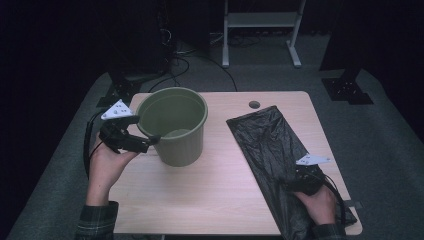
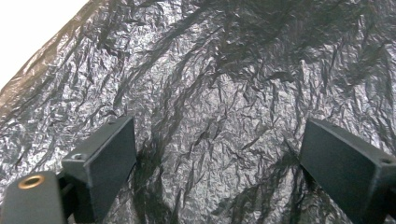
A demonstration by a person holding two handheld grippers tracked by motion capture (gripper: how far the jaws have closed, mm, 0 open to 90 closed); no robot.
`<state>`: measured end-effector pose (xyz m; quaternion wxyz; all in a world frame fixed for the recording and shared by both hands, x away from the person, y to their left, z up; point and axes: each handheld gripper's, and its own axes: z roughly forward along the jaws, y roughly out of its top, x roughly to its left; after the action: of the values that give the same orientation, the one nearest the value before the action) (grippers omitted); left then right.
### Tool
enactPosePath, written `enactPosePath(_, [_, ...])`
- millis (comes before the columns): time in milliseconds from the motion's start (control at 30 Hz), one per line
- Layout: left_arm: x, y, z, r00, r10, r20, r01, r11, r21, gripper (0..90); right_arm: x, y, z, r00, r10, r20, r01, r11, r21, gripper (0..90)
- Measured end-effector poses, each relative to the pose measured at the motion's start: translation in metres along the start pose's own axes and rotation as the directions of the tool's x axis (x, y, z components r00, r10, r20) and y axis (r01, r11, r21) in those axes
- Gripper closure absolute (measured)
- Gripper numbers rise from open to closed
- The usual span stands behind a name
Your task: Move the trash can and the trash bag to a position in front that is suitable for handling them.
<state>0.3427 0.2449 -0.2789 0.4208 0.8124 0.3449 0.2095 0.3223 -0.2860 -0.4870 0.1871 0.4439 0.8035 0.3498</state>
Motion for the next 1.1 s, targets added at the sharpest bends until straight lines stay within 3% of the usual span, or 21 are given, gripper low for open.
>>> enactPosePath(467, [0.028,0.008,0.013,0.9990,-0.011,-0.043,0.012,0.9997,0.023,1.0,0.000,0.000,0.000,1.0000,0.000,0.000,0.000,1.000,0.000,9.9])
enactPosePath(1100, [0.053,-0.001,0.040,0.9952,-0.056,-0.080,0.066,0.9901,0.124,0.9,0.000,0.000,0.000,1.0000,0.000,0.000,0.000,1.000,-0.001,9.9])
